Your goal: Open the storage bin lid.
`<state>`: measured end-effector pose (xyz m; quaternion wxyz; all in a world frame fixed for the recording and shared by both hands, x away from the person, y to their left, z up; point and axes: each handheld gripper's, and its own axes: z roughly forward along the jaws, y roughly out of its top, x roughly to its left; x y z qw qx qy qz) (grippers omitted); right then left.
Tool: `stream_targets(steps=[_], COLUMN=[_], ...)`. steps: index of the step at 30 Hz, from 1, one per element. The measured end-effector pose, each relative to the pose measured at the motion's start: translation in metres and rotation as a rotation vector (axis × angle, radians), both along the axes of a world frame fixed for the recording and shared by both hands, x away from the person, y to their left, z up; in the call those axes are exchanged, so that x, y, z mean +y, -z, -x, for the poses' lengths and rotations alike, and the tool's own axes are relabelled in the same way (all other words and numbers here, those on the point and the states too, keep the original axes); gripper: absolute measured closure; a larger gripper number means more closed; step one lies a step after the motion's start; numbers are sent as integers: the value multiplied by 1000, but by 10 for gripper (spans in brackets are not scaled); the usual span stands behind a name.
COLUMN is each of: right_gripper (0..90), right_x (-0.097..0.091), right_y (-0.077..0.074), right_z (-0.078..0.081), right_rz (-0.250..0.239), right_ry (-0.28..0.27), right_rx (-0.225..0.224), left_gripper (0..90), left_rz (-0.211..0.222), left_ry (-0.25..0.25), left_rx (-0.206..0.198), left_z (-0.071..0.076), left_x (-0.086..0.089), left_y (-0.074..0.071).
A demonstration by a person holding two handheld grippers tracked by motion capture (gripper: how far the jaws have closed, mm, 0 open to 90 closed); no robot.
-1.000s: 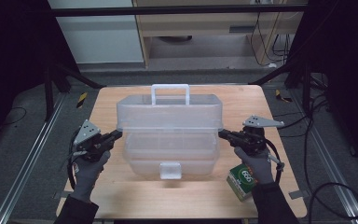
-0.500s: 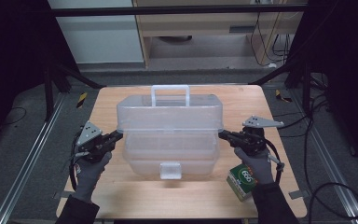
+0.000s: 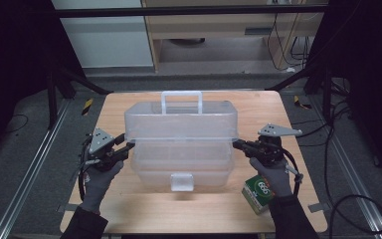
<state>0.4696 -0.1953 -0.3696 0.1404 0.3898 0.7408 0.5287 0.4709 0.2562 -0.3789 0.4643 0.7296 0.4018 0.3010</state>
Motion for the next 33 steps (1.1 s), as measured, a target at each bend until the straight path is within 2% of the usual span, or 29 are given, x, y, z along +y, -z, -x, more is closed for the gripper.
stream_targets(steps=[11, 18, 27, 33], right_gripper=[900, 900, 897, 878], right_x=[0, 0, 0, -2], right_y=[0, 0, 0, 4], right_z=[0, 0, 0, 0], right_rz=[-1, -3, -3, 56], right_ry=[-1, -4, -7, 26], right_rx=[3, 6, 10, 12], left_gripper=[576, 613, 649, 652], left_rz=[11, -7, -17, -19], left_ry=[7, 1, -9, -10], left_rx=[-43, -68, -63, -59], left_z=[-4, -2, 0, 0], left_x=[-4, -4, -4, -3], left_y=[-4, -5, -7, -7])
